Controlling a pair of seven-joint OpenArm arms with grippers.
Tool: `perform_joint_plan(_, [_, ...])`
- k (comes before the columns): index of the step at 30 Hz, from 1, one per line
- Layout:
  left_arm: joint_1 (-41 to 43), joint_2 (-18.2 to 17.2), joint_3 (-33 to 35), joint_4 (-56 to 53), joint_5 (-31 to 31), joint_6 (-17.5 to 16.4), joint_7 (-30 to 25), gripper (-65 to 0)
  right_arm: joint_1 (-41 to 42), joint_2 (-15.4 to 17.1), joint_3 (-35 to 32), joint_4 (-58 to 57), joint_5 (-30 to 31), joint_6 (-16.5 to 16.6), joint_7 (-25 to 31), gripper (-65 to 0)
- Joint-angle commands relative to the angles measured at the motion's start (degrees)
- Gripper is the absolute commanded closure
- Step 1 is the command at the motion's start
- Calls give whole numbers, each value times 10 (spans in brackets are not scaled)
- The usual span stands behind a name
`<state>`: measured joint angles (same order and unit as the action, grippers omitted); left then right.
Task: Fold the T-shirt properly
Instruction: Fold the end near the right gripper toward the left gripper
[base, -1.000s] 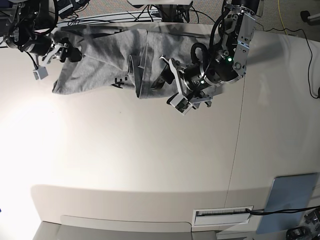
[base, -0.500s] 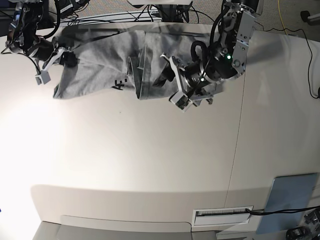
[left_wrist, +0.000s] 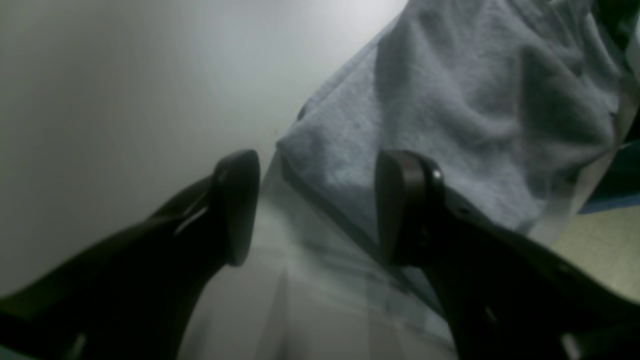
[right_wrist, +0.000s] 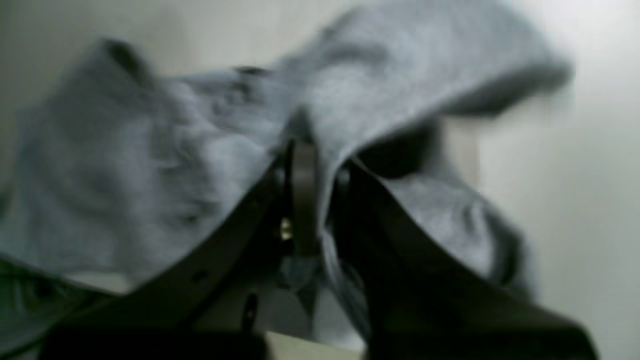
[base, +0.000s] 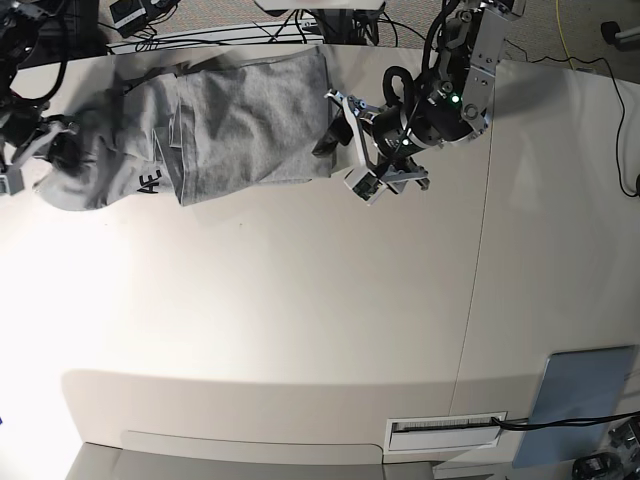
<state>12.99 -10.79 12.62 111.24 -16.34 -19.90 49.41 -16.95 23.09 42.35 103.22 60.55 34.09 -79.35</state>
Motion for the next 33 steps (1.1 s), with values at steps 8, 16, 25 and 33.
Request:
perform_joint_plan(8, [28, 2, -1, -103, 31, 4, -90, -373, -40, -103, -146, 304, -67, -49, 61, 0])
perform_joint_plan(16, [27, 16, 0, -188, 31, -27, -131, -373, -50, -149, -413, 318, -230, -96, 117, 0])
perform_joint_plan(25, [27, 16, 0, -188, 26, -27, -130, -373, -50, -150, -537, 318, -327, -119, 156, 0])
perform_joint_plan(33, [27, 16, 0, -187, 26, -27, -130, -373, -50, -145, -539, 318, -303, -7, 160, 0])
